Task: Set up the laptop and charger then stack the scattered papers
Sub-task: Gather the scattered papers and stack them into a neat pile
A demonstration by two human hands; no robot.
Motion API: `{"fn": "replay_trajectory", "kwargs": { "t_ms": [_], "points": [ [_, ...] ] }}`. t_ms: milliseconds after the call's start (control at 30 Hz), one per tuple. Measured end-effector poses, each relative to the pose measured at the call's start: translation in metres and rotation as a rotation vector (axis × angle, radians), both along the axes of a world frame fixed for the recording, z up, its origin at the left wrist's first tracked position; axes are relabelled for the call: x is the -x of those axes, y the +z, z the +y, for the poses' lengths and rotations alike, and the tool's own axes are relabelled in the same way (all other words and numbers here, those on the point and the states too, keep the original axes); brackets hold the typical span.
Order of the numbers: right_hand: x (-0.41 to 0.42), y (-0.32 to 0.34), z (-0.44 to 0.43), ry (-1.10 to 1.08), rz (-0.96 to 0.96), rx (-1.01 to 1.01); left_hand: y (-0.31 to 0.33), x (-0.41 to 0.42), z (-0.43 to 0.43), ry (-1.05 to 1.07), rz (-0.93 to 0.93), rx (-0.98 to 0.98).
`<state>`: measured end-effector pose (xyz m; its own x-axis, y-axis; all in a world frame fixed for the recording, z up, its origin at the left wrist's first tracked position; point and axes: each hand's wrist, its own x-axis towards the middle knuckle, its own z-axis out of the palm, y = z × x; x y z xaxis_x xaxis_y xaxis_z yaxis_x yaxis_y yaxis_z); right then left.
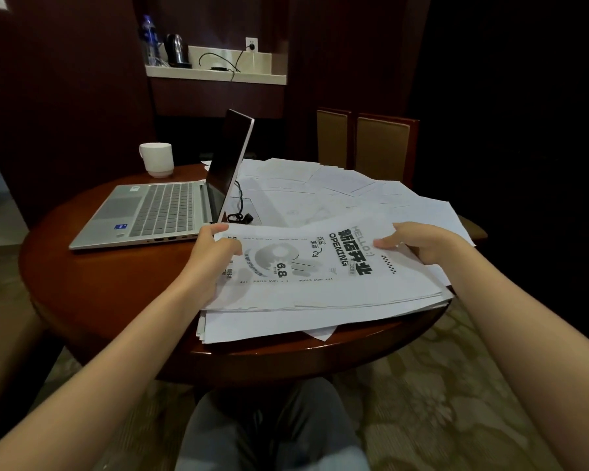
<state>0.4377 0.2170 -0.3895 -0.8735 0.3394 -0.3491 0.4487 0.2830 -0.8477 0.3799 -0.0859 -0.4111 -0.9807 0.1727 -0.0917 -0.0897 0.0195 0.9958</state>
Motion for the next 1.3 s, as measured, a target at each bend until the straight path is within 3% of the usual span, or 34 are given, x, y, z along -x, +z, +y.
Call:
{"fn": "replay_trajectory", "kwargs": {
  "t_ms": [200, 333, 400, 567, 733, 967, 1300],
  "points": [
    [-0.016, -0.003, 0.012, -0.070, 0.338, 0.168, 0.001, 0.005, -0.005, 0.088, 0.014, 0.039],
    [-0.024, 0.001, 0.018, -0.147, 0.509, 0.253, 0.009, 0.004, -0.006, -0.120, -0.044, -0.045],
    [-0.023, 0.006, 0.015, -0.178, 0.589, 0.218, 0.019, 0.000, 0.001, -0.205, 0.100, -0.033],
    [-0.019, 0.019, 0.006, -0.292, 0.782, 0.151, 0.048, -0.002, 0.018, -0.094, 0.452, -0.058],
    [-0.020, 0.042, 0.004, -0.230, 0.978, 0.151, 0.070, 0.007, 0.024, -0.038, 0.630, -0.156],
    [-0.015, 0.032, 0.002, -0.255, 0.821, 0.061, 0.066, 0.018, 0.017, 0.027, 0.612, -0.177],
    [-0.006, 0.023, -0.007, -0.242, 0.844, 0.150, 0.060, 0.019, 0.018, 0.048, 0.585, -0.207]
  ]
}}
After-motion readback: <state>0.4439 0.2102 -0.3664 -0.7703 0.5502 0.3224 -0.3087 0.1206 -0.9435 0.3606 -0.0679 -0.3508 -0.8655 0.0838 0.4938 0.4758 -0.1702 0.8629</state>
